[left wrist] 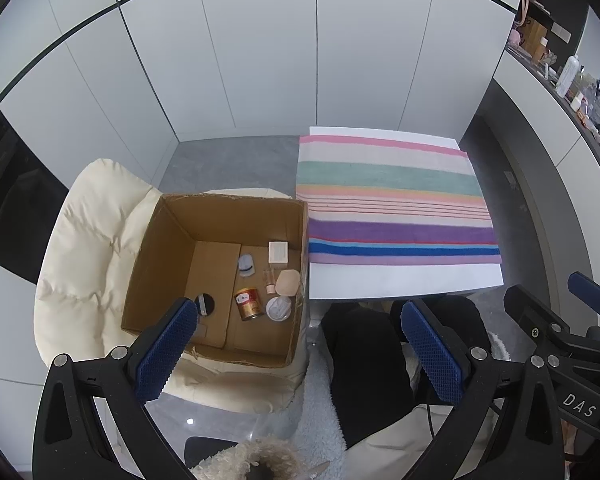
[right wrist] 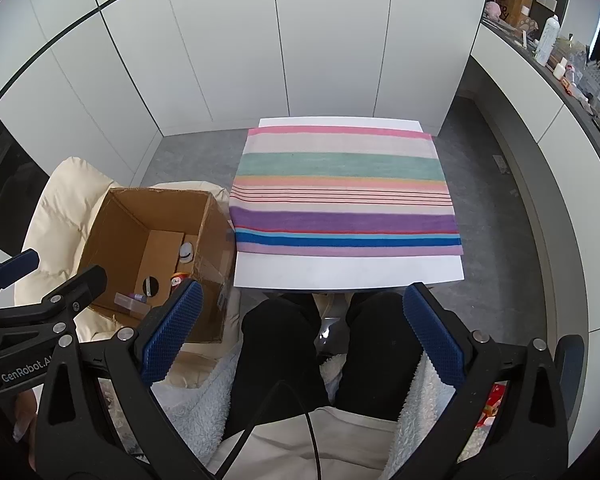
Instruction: Organize objects
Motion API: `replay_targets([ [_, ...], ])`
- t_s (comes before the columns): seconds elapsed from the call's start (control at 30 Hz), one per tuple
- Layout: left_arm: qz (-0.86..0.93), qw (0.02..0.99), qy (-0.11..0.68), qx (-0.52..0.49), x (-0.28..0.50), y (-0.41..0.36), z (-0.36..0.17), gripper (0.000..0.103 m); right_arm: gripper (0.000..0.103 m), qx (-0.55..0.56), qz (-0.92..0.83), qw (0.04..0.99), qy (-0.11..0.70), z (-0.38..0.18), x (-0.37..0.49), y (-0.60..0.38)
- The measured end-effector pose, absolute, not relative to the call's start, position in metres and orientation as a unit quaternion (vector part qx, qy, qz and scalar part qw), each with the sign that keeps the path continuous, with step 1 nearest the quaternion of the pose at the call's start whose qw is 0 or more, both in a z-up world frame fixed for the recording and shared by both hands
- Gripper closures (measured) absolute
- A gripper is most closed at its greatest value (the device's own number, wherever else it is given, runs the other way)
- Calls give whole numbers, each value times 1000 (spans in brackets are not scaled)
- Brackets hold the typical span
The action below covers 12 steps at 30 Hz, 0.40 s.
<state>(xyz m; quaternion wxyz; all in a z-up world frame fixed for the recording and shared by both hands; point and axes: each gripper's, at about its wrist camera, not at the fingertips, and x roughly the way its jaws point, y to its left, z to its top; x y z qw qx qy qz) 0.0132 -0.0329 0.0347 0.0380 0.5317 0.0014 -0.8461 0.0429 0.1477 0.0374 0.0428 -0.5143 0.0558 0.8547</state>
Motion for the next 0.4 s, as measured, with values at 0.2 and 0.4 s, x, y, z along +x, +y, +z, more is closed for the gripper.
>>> replay_targets([
  [0.2,-846,38,3,532,13,-32,34,0,1,-513,856,43,53,38,43,149],
  [0.4,-845,43,1,532,13,-29,33,0,1,-515,855,39,52,38,43,149],
])
